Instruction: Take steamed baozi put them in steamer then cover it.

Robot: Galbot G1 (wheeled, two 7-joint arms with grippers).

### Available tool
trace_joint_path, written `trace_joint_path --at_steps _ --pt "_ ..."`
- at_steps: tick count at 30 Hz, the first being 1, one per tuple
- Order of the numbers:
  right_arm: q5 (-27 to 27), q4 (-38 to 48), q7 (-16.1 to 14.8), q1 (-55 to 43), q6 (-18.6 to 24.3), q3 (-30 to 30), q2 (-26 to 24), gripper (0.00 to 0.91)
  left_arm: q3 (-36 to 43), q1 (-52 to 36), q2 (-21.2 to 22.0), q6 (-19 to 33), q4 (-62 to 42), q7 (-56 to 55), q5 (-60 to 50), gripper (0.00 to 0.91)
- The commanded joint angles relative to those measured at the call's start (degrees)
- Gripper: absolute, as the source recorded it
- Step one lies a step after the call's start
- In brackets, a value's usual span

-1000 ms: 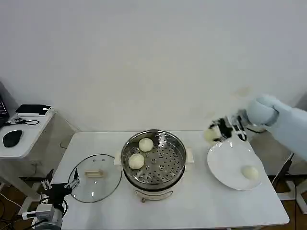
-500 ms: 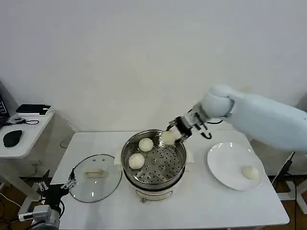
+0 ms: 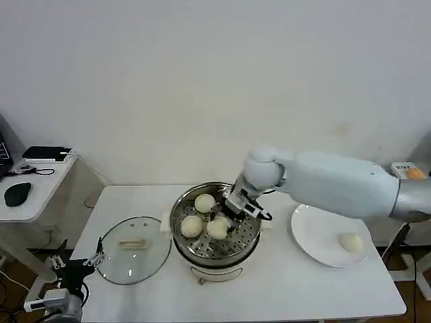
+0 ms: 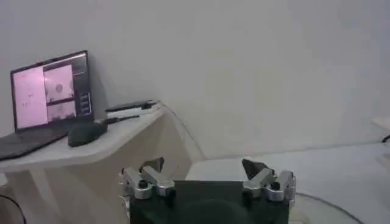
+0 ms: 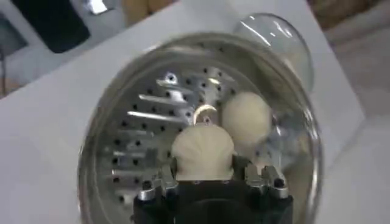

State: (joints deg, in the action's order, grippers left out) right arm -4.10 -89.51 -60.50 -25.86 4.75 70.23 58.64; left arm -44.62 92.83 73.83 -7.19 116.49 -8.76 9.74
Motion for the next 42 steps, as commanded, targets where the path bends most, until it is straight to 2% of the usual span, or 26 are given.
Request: trace_joint_path --at_steps 1,6,7,8,10,18,23,25,26,27,29,33,38,39,42 --pt "1.3 -0.1 -1.5 0.3 4.3 2.2 2.7 0.615 -0.1 0.0 0.0 0.1 -0.2 0.0 0.1 0.907" --pt "1.6 -0.9 -2.2 -0.2 4.9 2.6 2.1 0.655 0.0 0.0 0.1 0.1 -0.1 0.0 0.0 0.907" --pt "1.7 -0.9 -2.2 -0.2 4.9 2.6 2.0 0.705 0.0 0.0 0.1 0.1 -0.1 0.0 0.0 0.907" --pt "1.7 -1.0 -2.4 -0.2 4.9 2.6 1.9 0.806 0.0 0.0 0.1 0.1 -0.2 -0.1 0.0 0.907" --pt "1.8 -1.2 -2.7 -0.4 5.2 2.7 1.5 0.907 0.0 0.0 0.1 0.1 -0.2 -0.1 0.0 0.907" --pt "1.2 -1.3 -1.2 -1.9 6.0 0.4 -2.1 0.907 0.1 -0.1 0.1 0.1 -0.5 0.0 0.0 0.907" --pt "-1.5 -1.0 2.9 -1.5 3.4 -4.2 -6.6 0.907 0.1 -0.6 -0.5 0.1 -1.0 0.0 0.0 0.907" --pt "-2.0 -0.8 5.5 -1.2 1.6 -5.9 -8.7 0.907 0.2 -0.8 -0.6 0.1 -1.2 0.0 0.1 0.907" --pt "-3.2 -0.6 7.2 -1.3 -2.5 -6.6 -10.9 0.907 0.2 -0.9 -0.8 0.1 -1.3 0.1 0.1 0.907" --pt "-3.9 -0.6 8.0 -1.3 -4.0 -7.0 -12.0 0.907 0.4 -0.9 -1.0 0.1 -1.3 0.1 0.1 0.907" --pt "-5.6 -0.8 9.1 -1.3 -9.2 -7.8 -16.4 0.907 0.7 -1.1 -1.3 0.1 -1.5 0.2 0.1 0.907" --pt "-5.5 -1.9 9.9 0.0 -14.0 -9.3 -24.5 0.907 1.4 -1.9 -1.5 0.1 -2.0 0.2 0.1 0.907" --pt "-0.9 -2.2 9.5 3.5 -16.4 -11.7 -34.6 0.907 2.3 -2.6 -2.1 0.0 -2.3 0.3 0.1 0.907" --pt "-0.2 -2.1 9.4 4.1 -16.5 -11.9 -35.4 0.907 2.4 -2.7 -2.3 0.0 -2.4 0.3 0.2 0.907" --pt "5.4 -1.6 9.5 7.1 -16.2 -12.7 -39.7 0.907 2.5 -3.0 -3.0 -0.1 -2.6 0.3 0.4 0.907"
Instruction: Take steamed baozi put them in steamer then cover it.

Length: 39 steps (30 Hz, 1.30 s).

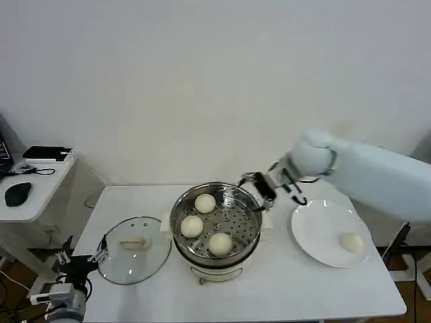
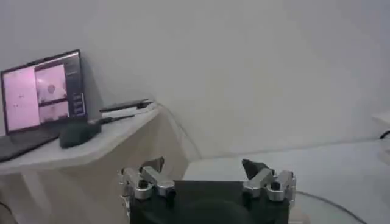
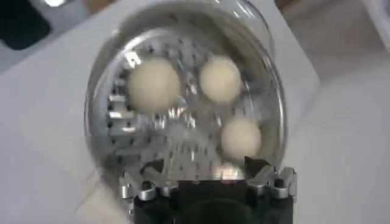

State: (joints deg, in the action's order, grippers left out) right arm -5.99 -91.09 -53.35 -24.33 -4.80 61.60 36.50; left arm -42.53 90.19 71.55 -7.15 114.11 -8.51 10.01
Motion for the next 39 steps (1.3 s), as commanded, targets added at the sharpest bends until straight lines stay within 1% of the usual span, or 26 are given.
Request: trace_joint_path --at_steps 1,2,3,4,5,6,7,8,10,11,17,20,25,32,34,39 --pt "10.2 -0.4 2.3 8.6 -6.7 -6.8 -19.5 0.907 0.5 -0.4 -0.9 -0.1 -0.2 0.1 0.2 0.907" --pt "10.5 -0.7 2.2 10.6 -6.9 -9.1 -20.1 0.907 0.5 -0.4 -1.0 -0.1 -0.2 0.1 0.2 0.907" --pt "11.9 -1.0 2.2 14.4 -7.3 -11.7 -22.2 0.907 0.5 -0.3 -1.0 -0.1 0.0 0.1 0.2 0.907" --pt "12.9 -1.0 2.2 20.0 -7.3 -15.5 -23.2 0.907 0.6 -0.3 -1.1 -0.1 0.0 0.1 0.3 0.907" --pt "14.2 -0.8 2.2 22.5 -7.3 -16.8 -23.7 0.907 0.7 -0.2 -1.1 -0.1 0.1 0.1 0.2 0.907" --pt "15.0 -0.4 2.2 26.7 -7.6 -19.4 -24.2 0.907 0.8 -0.2 -1.2 -0.2 0.0 0.1 0.2 0.907" --pt "15.8 0.6 2.2 29.3 -7.7 -22.0 -24.3 0.907 0.8 -0.2 -1.3 -0.2 0.0 0.1 0.2 0.907" --pt "16.4 1.7 2.2 33.0 -7.8 -25.9 -24.3 0.907 0.9 -0.3 -1.3 -0.2 0.0 0.1 0.2 0.907" --pt "17.4 3.9 2.4 37.0 -7.9 -29.3 -23.8 0.907 1.0 -0.3 -1.3 -0.2 -0.1 0.1 0.2 0.907" --pt "17.8 5.5 2.6 38.2 -8.4 -29.9 -23.3 0.907 1.0 -0.4 -1.3 -0.2 -0.1 0.1 0.2 0.907" --pt "18.8 9.2 2.0 41.5 -10.1 -30.1 -22.1 0.907 1.1 0.0 -1.3 -0.2 -0.2 0.1 0.1 0.907" --pt "18.5 11.3 1.7 42.3 -10.9 -29.9 -20.8 0.907 1.1 -0.1 -1.2 -0.2 -0.3 0.2 0.2 0.907" --pt "15.3 14.9 1.1 41.7 -10.8 -29.6 -17.6 0.907 1.1 -0.2 -1.3 -0.2 -0.5 0.2 0.2 0.907" --pt "13.0 17.8 0.5 40.4 -10.0 -28.6 -14.1 0.907 0.7 -0.2 -1.5 -0.2 -0.6 0.2 0.2 0.907" --pt "12.4 18.8 0.5 39.9 -10.0 -28.5 -13.0 0.867 0.7 -0.3 -1.4 -0.2 -0.8 0.2 0.2 0.907" --pt "12.4 20.9 0.5 39.3 -10.0 -28.1 -11.1 0.856 0.7 -0.3 -1.2 -0.2 -1.1 0.2 0.1 0.907"
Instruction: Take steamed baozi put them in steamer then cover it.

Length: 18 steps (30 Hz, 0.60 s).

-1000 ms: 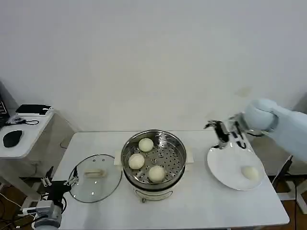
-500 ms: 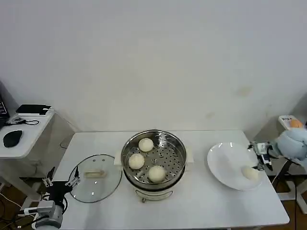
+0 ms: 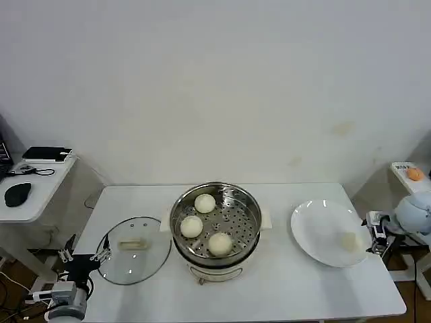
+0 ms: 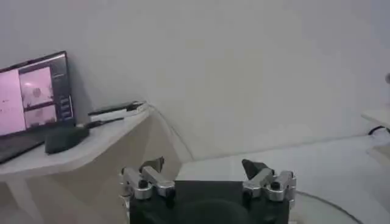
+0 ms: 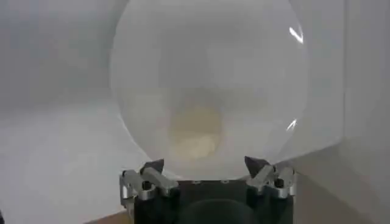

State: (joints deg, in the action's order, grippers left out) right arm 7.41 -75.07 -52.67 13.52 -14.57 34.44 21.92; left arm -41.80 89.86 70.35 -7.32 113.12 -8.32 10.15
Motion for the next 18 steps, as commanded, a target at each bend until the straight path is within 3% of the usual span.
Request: trace_joint_path --at_steps 1,6,12,18 --pt "-0.9 5.3 -0.2 1.4 -0.3 -0.8 3.7 0.856 0.0 0.1 0.0 0.0 -0.1 0.0 -0.1 0.907" --pt "-0.4 6.3 -0.3 1.9 0.4 -0.2 4.7 0.856 -0.4 0.2 -0.2 0.0 -0.1 0.1 -0.1 0.907" --pt "-0.5 7.2 -0.1 1.8 0.2 -0.7 6.1 0.796 -0.5 0.0 -0.2 0.0 -0.2 0.1 -0.1 0.907" --pt "-0.5 7.7 0.1 1.7 -0.2 -0.9 6.7 0.645 -0.4 0.0 0.0 0.1 -0.5 0.1 -0.2 0.907"
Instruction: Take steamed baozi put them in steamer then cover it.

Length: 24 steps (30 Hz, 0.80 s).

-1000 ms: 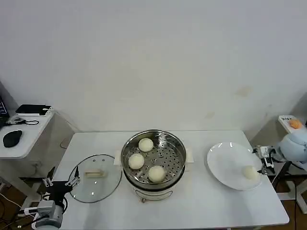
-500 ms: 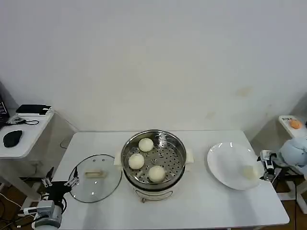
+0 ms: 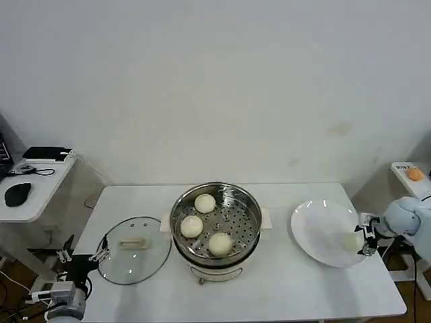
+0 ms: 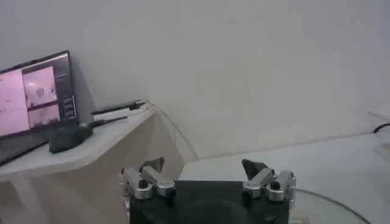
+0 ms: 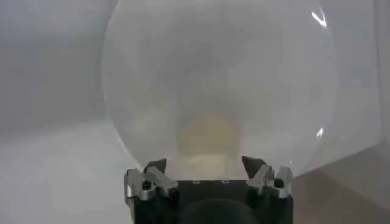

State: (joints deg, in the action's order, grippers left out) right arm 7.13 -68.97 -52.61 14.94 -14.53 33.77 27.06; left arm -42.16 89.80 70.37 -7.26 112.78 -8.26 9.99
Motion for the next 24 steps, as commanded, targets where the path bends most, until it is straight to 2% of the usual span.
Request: trace_joint_path --at_steps 1,6,8,9,16,21,24 --pt "-0.3 1.7 0.0 0.2 -0.5 -0.1 1.6 0.615 -0.1 0.0 -0.1 0.0 -0.2 0.0 0.0 0.907" --pt "-0.5 1.6 -0.3 -0.5 -0.5 0.5 1.6 0.584 0.0 -0.2 -0.1 0.0 -0.4 0.0 -0.1 0.907" --pt "-0.7 1.2 -0.7 -1.3 -0.4 1.2 1.4 0.554 0.2 -0.2 0.1 0.0 -0.5 0.0 -0.3 0.907" --pt "-0.7 1.0 -1.1 -2.0 -0.4 1.9 1.2 0.494 0.3 -0.3 0.2 0.0 -0.5 0.0 -0.3 0.907" --pt "-2.5 -0.8 -1.6 -8.2 -0.5 6.6 0.1 0.484 0.5 -0.4 0.2 -0.1 -0.4 0.0 -0.4 0.907" --pt "-5.4 -4.5 -1.6 -16.7 -1.9 11.1 -0.7 0.494 0.3 -0.5 -0.1 -0.1 -0.3 0.0 -0.3 0.907" --pt "-9.1 -8.3 -1.3 -22.5 -2.9 12.6 -0.7 0.494 0.2 -0.7 -0.1 -0.2 -0.4 -0.1 -0.3 0.907"
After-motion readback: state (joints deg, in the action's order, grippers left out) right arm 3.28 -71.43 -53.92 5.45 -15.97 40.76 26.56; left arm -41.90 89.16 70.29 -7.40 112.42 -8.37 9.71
